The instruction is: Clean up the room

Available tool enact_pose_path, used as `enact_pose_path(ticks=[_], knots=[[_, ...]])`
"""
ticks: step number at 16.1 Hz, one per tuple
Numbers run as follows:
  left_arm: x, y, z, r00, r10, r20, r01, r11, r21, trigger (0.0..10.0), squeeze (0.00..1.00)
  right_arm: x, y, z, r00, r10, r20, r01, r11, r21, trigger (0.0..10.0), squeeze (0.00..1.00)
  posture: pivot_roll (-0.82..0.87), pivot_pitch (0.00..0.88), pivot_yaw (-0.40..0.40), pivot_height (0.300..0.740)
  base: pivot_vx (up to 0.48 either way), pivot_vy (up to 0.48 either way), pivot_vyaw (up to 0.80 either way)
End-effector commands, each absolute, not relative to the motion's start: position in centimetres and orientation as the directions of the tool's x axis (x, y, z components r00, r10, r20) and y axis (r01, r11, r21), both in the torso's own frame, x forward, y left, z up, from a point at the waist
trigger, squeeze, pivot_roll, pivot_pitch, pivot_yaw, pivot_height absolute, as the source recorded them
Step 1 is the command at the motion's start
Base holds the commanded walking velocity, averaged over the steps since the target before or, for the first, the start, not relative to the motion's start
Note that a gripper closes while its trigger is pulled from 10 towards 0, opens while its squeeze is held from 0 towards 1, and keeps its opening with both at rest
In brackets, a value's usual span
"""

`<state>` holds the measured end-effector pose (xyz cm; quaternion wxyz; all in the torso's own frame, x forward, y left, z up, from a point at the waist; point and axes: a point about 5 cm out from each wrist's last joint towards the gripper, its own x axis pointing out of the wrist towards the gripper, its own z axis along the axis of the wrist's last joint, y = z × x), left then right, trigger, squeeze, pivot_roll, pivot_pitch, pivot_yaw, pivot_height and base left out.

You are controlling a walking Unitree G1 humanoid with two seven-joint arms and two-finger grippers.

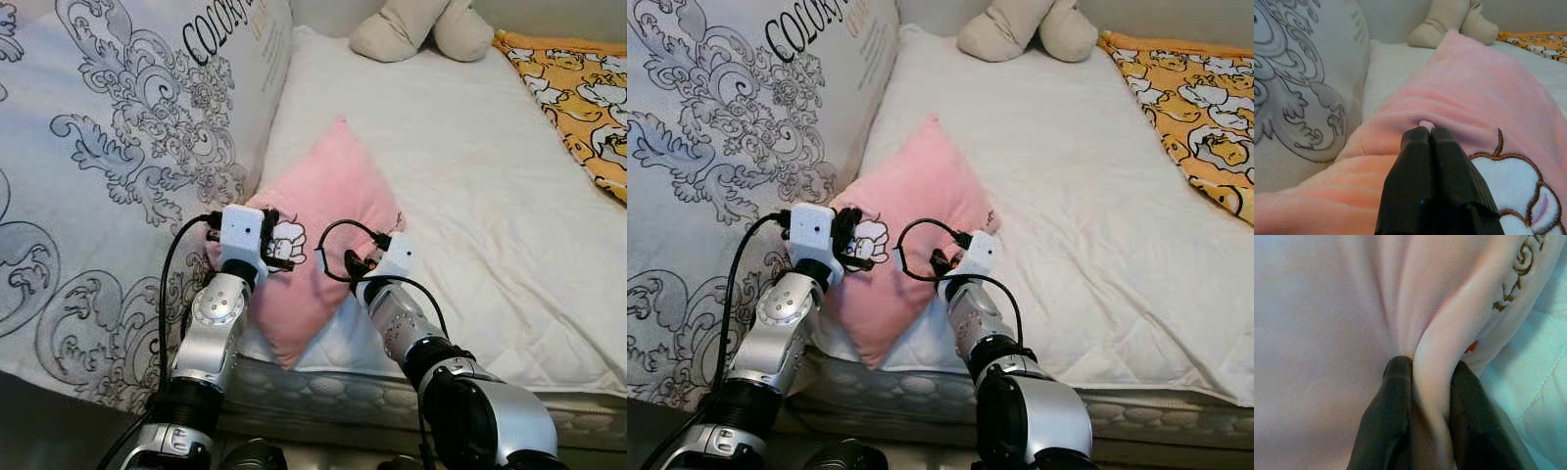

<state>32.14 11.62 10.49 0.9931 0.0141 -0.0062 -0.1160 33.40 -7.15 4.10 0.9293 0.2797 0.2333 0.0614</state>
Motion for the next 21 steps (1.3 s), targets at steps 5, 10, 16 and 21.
enact_pose_path(ticks=[5, 10, 16, 21], knots=[[33.8, 12.6, 12.6, 0.974, -0.220, 0.048, 0.217, 0.974, 0.060, 10.0, 1.00, 31.7, -6.6, 2.2, 0.846, 0.286, -0.450, -0.028, 0.867, 0.498, 0.0, 0.00, 0.07, 0.000, 0.033, 0.714, 0.000, 0.000, 0.00], [35.3, 14.5, 15.1, 0.977, -0.179, 0.114, 0.173, 0.983, 0.061, 10.0, 1.00, 32.9, -10.0, 3.0, 0.885, 0.228, -0.405, -0.037, 0.903, 0.427, 0.0, 0.00, 0.04, 0.000, 0.028, 0.714, 0.000, 0.000, 0.00], [35.9, 14.9, 14.9, 0.982, -0.155, 0.104, 0.150, 0.987, 0.053, 10.0, 1.00, 36.5, -14.0, 8.3, 0.944, 0.217, -0.247, -0.184, 0.972, 0.148, 0.0, 0.00, 0.03, 0.000, 0.010, 0.714, 0.000, 0.000, 0.00], [36.2, 15.4, 14.9, 0.984, -0.144, 0.107, 0.138, 0.989, 0.062, 10.0, 1.00, 38.3, -14.1, 11.8, 0.955, 0.254, -0.153, -0.250, 0.967, 0.043, 0.0, 0.00, 0.04, 0.000, -0.007, 0.714, 0.000, 0.000, 0.00]])
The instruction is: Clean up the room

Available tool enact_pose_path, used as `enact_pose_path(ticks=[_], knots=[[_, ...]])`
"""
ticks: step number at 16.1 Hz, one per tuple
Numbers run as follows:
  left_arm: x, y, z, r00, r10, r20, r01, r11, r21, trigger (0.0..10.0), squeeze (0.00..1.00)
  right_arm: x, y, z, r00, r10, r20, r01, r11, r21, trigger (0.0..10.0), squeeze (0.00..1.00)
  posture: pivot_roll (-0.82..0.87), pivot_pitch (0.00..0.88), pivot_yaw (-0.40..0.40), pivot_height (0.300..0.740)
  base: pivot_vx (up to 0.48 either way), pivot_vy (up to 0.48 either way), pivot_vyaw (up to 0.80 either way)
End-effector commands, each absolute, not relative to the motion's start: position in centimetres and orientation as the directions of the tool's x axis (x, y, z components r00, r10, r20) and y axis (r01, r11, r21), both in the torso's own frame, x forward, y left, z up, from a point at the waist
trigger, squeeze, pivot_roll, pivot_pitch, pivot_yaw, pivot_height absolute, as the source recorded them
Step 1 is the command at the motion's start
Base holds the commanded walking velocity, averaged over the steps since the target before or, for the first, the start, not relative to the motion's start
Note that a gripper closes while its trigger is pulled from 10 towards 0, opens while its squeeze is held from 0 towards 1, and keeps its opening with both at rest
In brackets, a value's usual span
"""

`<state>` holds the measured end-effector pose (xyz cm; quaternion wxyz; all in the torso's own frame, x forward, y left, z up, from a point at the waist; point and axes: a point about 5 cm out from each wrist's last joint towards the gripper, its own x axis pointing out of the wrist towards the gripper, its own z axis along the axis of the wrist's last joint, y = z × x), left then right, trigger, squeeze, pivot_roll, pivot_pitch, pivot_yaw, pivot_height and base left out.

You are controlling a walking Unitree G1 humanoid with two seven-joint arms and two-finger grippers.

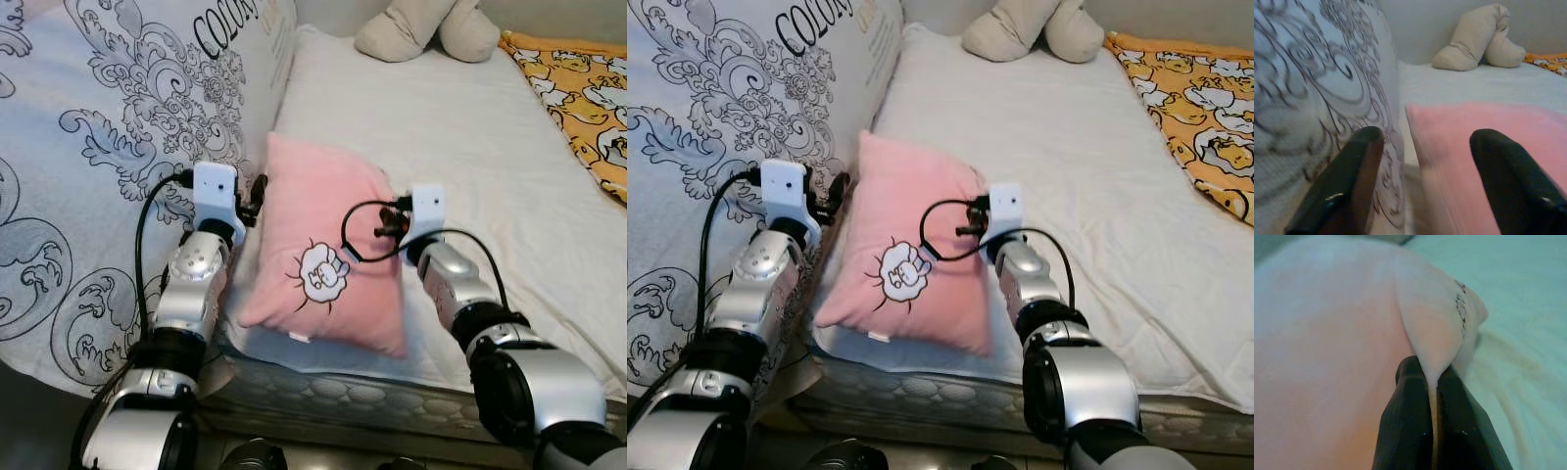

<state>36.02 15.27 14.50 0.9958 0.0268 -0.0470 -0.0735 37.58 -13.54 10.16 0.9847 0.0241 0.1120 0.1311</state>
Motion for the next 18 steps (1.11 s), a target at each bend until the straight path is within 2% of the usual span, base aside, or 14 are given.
enact_pose_path(ticks=[1, 2, 3, 7, 13, 18], knots=[[36.3, 15.5, 15.0, 0.983, -0.146, 0.108, 0.139, 0.988, 0.066, 10.0, 1.00, 38.3, -14.2, 11.8, 0.955, 0.254, -0.154, -0.250, 0.967, 0.042, 0.0, 0.00, 0.05, 0.000, -0.010, 0.714, 0.000, 0.000, 0.00], [36.3, 15.5, 15.0, 0.983, -0.146, 0.109, 0.139, 0.988, 0.069, 10.0, 1.00, 38.2, -14.2, 11.6, 0.955, 0.246, -0.163, -0.242, 0.969, 0.047, 0.0, 0.00, 0.05, 0.000, -0.013, 0.714, 0.000, 0.000, 0.00], [36.3, 15.5, 15.0, 0.983, -0.146, 0.111, 0.137, 0.987, 0.078, 10.0, 0.00, 37.9, -14.0, 10.8, 0.952, 0.242, -0.185, -0.236, 0.970, 0.057, 0.0, 0.00, 0.05, 0.000, -0.016, 0.714, 0.000, 0.000, 0.00], [36.2, 15.1, 14.7, 0.980, -0.165, 0.108, 0.156, 0.984, 0.084, 10.0, 0.00, 37.0, -13.0, 9.3, 0.941, 0.256, -0.222, -0.254, 0.966, 0.038, 0.0, 0.00, 0.05, 0.000, -0.012, 0.714, 0.000, 0.000, 0.00], [35.5, 14.4, 15.1, 0.966, -0.211, 0.147, 0.205, 0.977, 0.054, 10.0, 0.00, 39.3, -12.5, 13.9, 0.957, 0.267, -0.113, -0.270, 0.963, -0.019, 0.0, 0.00, 0.05, 0.000, -0.013, 0.714, 0.000, 0.000, 0.00], [32.8, 13.1, 14.5, 0.931, -0.334, 0.145, 0.326, 0.942, 0.076, 10.0, 0.00, 40.0, -10.9, 15.7, 0.955, 0.287, -0.073, -0.289, 0.957, -0.031, 0.0, 0.00, 0.09, 0.000, -0.046, 0.714, 0.000, 0.000, 0.00]])
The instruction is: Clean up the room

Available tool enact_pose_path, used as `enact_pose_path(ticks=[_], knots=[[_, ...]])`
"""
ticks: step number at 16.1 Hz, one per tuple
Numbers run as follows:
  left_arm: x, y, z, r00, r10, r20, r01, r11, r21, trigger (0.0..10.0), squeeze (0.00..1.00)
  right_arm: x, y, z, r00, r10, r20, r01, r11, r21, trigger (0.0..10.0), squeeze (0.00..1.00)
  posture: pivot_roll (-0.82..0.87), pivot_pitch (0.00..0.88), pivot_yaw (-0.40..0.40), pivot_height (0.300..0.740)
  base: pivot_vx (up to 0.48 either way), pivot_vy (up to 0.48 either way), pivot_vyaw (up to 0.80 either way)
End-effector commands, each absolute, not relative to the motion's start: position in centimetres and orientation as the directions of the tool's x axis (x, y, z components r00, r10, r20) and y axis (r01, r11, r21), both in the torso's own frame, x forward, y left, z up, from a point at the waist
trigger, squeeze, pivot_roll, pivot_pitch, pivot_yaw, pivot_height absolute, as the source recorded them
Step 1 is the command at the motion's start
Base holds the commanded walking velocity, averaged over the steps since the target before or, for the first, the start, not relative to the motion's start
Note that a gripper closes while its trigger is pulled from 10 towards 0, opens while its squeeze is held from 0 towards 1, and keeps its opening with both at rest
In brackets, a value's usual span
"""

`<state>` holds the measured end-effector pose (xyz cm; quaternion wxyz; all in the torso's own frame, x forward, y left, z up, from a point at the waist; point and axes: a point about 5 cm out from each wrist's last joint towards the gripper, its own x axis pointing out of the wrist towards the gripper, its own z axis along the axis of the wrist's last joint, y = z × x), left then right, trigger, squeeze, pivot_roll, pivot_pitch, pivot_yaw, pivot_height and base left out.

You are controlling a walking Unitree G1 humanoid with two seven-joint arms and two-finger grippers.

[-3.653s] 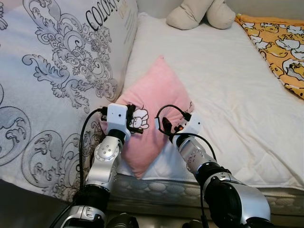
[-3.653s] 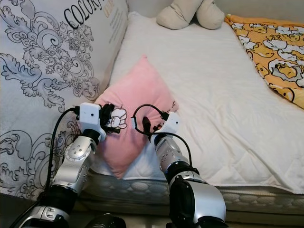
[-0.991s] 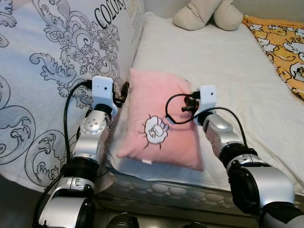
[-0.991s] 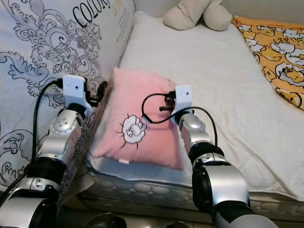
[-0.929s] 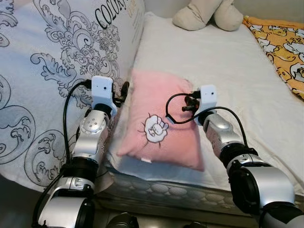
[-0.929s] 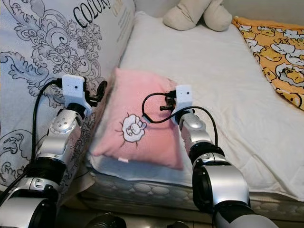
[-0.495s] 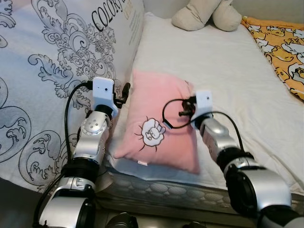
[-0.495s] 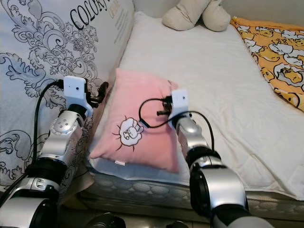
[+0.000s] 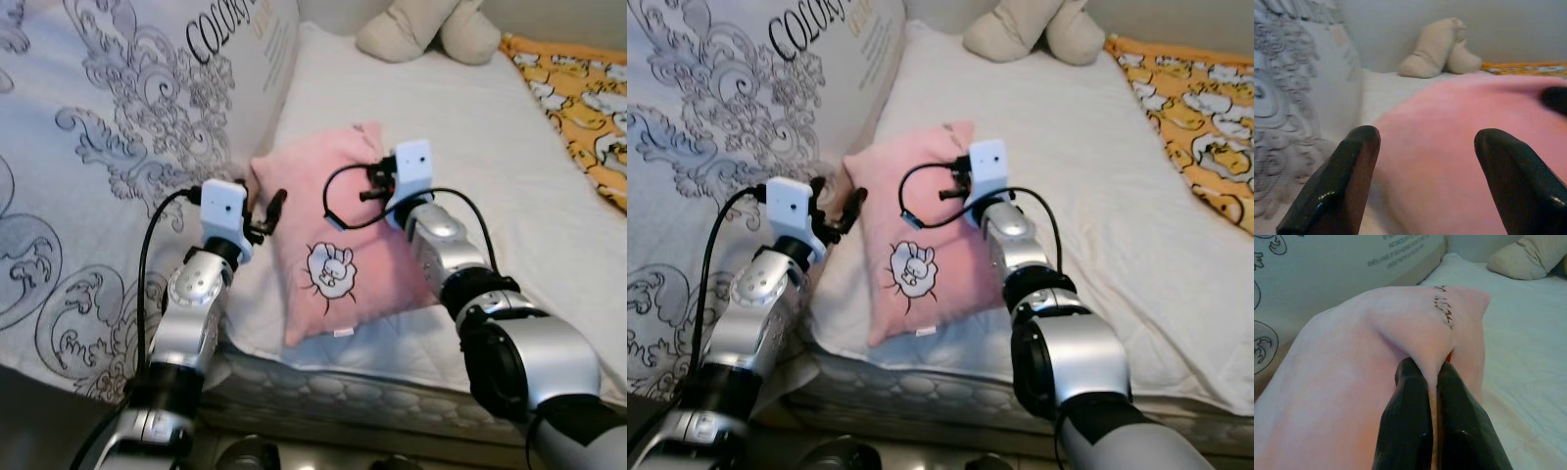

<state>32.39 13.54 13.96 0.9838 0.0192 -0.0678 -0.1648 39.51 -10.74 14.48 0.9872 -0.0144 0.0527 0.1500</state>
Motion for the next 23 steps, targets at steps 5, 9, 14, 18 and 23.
enact_pose_path(ticks=[5, 9, 14, 18, 23], knots=[[29.4, 13.2, 15.3, 0.857, -0.503, 0.107, 0.504, 0.863, 0.022, 10.0, 0.00, 40.1, -9.4, 16.1, 0.957, 0.283, -0.067, -0.284, 0.959, -0.007, 0.0, 0.00, 0.13, 0.000, -0.067, 0.714, 0.000, 0.000, 0.00], [29.0, 13.6, 15.2, 0.877, -0.475, 0.072, 0.479, 0.877, -0.037, 10.0, 0.00, 38.9, -11.8, 12.6, 0.971, 0.188, -0.149, -0.197, 0.979, -0.049, 0.0, 0.00, 0.13, 0.000, -0.065, 0.714, 0.000, 0.000, 0.00], [29.6, 13.9, 14.4, 0.913, -0.406, 0.021, 0.399, 0.886, -0.236, 10.0, 0.00, 37.3, -14.3, 9.5, 0.976, 0.063, -0.207, -0.082, 0.993, -0.088, 0.0, 0.00, 0.09, 0.000, -0.031, 0.714, 0.000, 0.000, 0.00], [29.9, 14.4, 11.7, 0.920, -0.382, -0.090, 0.352, 0.904, -0.243, 10.0, 1.00, 36.2, -15.4, 7.8, 0.970, 0.019, -0.242, -0.043, 0.995, -0.094, 0.0, 0.00, 0.05, 0.000, -0.024, 0.714, 0.000, 0.000, 0.00], [31.5, 13.9, 9.4, 0.883, -0.431, -0.187, 0.407, 0.900, -0.154, 10.0, 1.00, 36.0, -15.6, 7.6, 0.971, 0.027, -0.236, -0.034, 0.999, -0.027, 0.0, 0.00, 0.03, 0.000, -0.010, 0.714, 0.000, 0.000, 0.00]])
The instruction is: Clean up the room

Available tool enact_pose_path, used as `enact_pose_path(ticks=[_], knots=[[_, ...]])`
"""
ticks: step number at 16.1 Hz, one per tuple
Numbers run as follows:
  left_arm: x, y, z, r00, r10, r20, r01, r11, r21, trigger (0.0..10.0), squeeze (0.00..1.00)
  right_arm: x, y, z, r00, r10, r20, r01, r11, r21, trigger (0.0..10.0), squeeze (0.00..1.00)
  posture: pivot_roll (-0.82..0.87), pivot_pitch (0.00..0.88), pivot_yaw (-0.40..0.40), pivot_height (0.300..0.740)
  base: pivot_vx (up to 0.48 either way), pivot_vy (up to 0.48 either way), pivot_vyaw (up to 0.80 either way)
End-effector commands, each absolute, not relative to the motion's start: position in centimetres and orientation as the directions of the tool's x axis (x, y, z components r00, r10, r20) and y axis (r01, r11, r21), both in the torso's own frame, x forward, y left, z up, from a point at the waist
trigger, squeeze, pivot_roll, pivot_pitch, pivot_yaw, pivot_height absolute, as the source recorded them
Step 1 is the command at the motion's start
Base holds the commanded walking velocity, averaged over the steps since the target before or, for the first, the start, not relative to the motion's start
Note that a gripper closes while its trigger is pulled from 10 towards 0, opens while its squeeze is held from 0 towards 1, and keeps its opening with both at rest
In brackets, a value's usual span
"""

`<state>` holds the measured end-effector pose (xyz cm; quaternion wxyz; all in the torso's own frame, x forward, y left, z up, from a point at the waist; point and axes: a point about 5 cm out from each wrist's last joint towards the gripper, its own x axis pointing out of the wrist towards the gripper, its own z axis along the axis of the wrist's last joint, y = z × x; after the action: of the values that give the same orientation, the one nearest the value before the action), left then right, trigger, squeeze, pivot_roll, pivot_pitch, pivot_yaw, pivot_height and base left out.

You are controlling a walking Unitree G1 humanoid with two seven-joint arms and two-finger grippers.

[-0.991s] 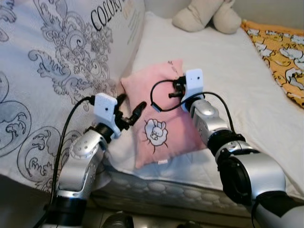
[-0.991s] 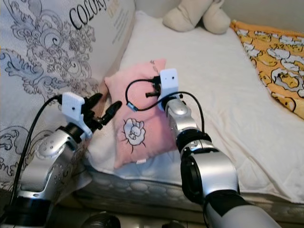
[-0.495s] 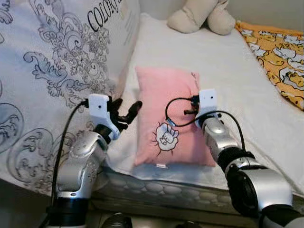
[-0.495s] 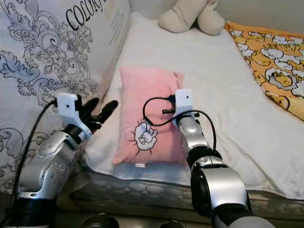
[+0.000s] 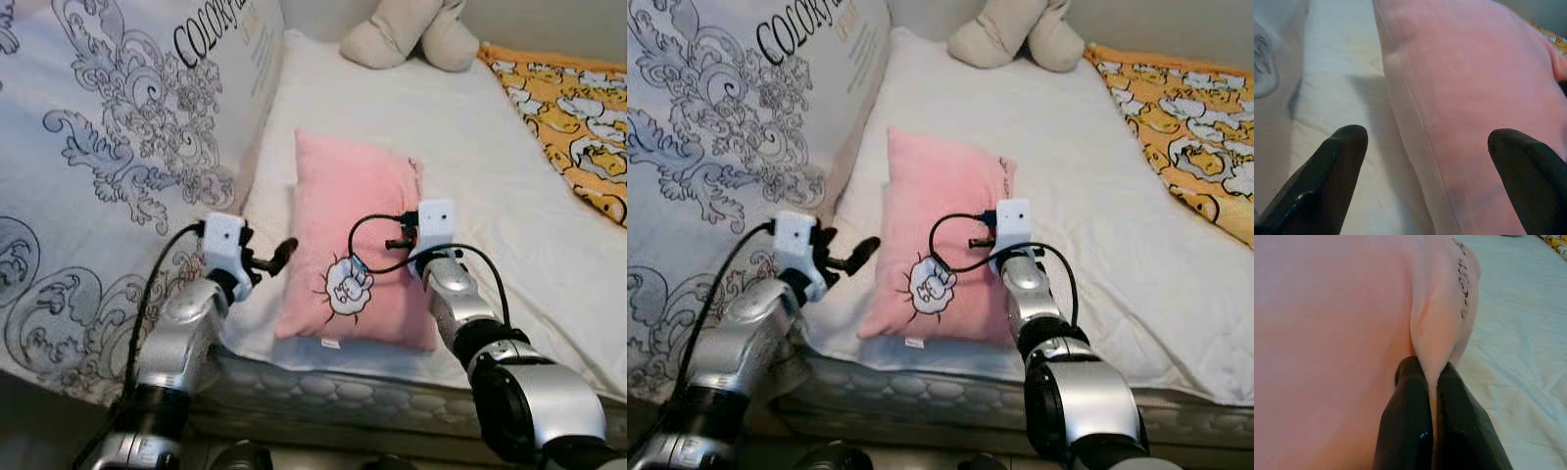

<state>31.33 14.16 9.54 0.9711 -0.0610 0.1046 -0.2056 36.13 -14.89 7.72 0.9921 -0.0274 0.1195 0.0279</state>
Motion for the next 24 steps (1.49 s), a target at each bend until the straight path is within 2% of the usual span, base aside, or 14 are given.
enact_pose_path(ticks=[1, 8, 9, 10, 11, 13, 14, 18, 21, 24], knots=[[31.6, 13.8, 9.1, 0.876, -0.439, -0.198, 0.410, 0.896, -0.171, 10.0, 1.00, 36.0, -15.6, 7.6, 0.972, 0.029, -0.234, -0.034, 0.999, -0.015, 0.0, 0.00, 0.02, 0.000, -0.008, 0.714, 0.000, 0.000, 0.00], [31.8, 13.7, 8.7, 0.870, -0.445, -0.213, 0.413, 0.893, -0.181, 10.0, 1.00, 36.1, -15.6, 7.8, 0.974, 0.033, -0.225, -0.031, 0.999, 0.012, 0.0, 0.00, 0.02, 0.000, -0.005, 0.714, 0.000, 0.000, 0.00], [32.7, 13.4, 7.9, 0.862, -0.450, -0.234, 0.429, 0.893, -0.136, 10.0, 1.00, 35.4, -15.6, 6.7, 0.970, 0.034, -0.239, -0.015, 0.997, 0.079, 0.0, 0.00, 0.00, 0.000, 0.022, 0.714, 0.000, 0.000, 0.00], [32.7, 13.4, 7.9, 0.862, -0.450, -0.234, 0.429, 0.893, -0.136, 10.0, 1.00, 35.4, -15.6, 6.7, 0.970, 0.034, -0.239, -0.015, 0.997, 0.079, 0.0, 0.00, 0.00, 0.000, 0.022, 0.714, 0.000, 0.000, 0.00], [33.1, 13.0, 7.5, 0.851, -0.462, -0.252, 0.446, 0.887, -0.120, 10.0, 1.00, 34.9, -15.5, 6.1, 0.968, 0.046, -0.248, -0.012, 0.991, 0.136, 0.0, 0.00, 0.00, 0.000, 0.025, 0.714, 0.000, 0.000, 0.00], [33.5, 11.6, 6.8, 0.836, -0.468, -0.288, 0.431, 0.883, -0.184, 10.0, 1.00, 34.8, -14.7, 6.1, 0.969, 0.096, -0.226, -0.064, 0.988, 0.143, 0.0, 0.00, -0.01, 0.000, 0.026, 0.714, 0.000, 0.000, 0.00], [33.8, 10.6, 6.5, 0.830, -0.467, -0.305, 0.417, 0.882, -0.218, 10.0, 0.00, 34.6, -14.3, 6.0, 0.969, 0.119, -0.217, -0.088, 0.986, 0.145, 0.0, 0.00, -0.01, 0.000, 0.022, 0.714, 0.000, 0.000, 0.00], [34.2, 9.9, 6.1, 0.837, -0.440, -0.326, 0.364, 0.892, -0.268, 10.0, 0.00, 33.4, -14.7, 4.5, 0.960, 0.131, -0.248, -0.088, 0.981, 0.175, 0.0, 0.00, -0.03, 0.000, 0.029, 0.714, 0.000, 0.000, 0.00], [33.7, 9.4, 5.1, 0.829, -0.430, -0.357, 0.341, 0.896, -0.286, 10.0, 0.00, 32.5, -15.4, 3.2, 0.948, 0.132, -0.289, -0.053, 0.963, 0.266, 0.0, 0.00, -0.04, 0.000, 0.042, 0.714, 0.000, 0.000, 0.00], [33.2, 8.5, 4.5, 0.814, -0.458, -0.358, 0.351, 0.878, -0.326, 10.0, 0.00, 32.0, -15.6, 2.8, 0.945, 0.147, -0.292, -0.059, 0.955, 0.290, 0.0, 0.00, -0.05, 0.000, 0.050, 0.714, 0.000, 0.000, 0.00]])
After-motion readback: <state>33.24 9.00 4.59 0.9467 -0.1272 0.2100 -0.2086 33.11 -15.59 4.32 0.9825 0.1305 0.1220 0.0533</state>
